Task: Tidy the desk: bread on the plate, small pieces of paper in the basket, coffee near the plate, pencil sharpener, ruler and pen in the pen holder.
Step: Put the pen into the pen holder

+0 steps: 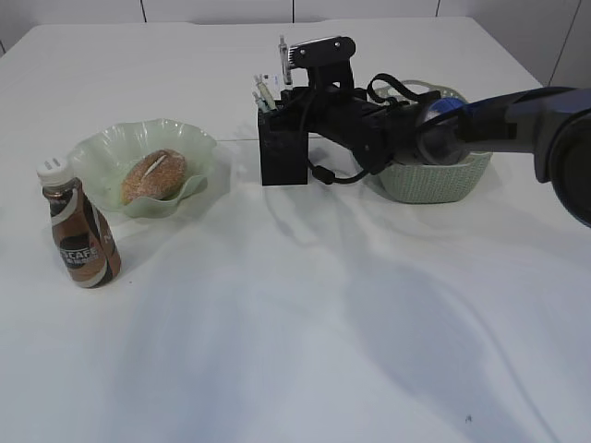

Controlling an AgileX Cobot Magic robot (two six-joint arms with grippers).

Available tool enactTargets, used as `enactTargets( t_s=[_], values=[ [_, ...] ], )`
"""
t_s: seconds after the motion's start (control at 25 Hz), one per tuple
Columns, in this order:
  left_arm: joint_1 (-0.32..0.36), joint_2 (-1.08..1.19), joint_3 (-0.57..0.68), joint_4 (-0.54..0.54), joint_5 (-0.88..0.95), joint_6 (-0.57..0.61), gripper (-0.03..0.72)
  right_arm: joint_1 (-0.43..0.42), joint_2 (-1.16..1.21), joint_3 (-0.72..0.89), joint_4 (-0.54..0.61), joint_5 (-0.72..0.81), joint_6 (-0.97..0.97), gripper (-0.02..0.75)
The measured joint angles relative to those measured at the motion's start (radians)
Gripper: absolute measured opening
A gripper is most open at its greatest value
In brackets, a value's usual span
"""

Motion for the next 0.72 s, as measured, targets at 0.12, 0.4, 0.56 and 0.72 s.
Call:
enactTargets(
  t_s=[0.12,0.4,0.56,0.72],
  values=[
    [0.000,0.000,0.000,0.000,0.000,-0.002,0.274,0.000,0.003,-0.001,-0.002,0.000,0.000,0.179],
    [0.000,0.000,0.000,0.000,-0.001,-0.002,0.274,0.000,0.006,-0.001,-0.003,0.005,0.000,0.208],
    [0.000,0.000,0.000,0.000,-0.001,-0.002,0.274,0.000,0.006,-0.007,-0.003,0.012,0.006,0.230],
    [0.000,0.000,0.000,0.000,-0.002,-0.002,0.274,0.000,0.002,-0.065,-0.006,0.112,0.042,0.258]
  ],
)
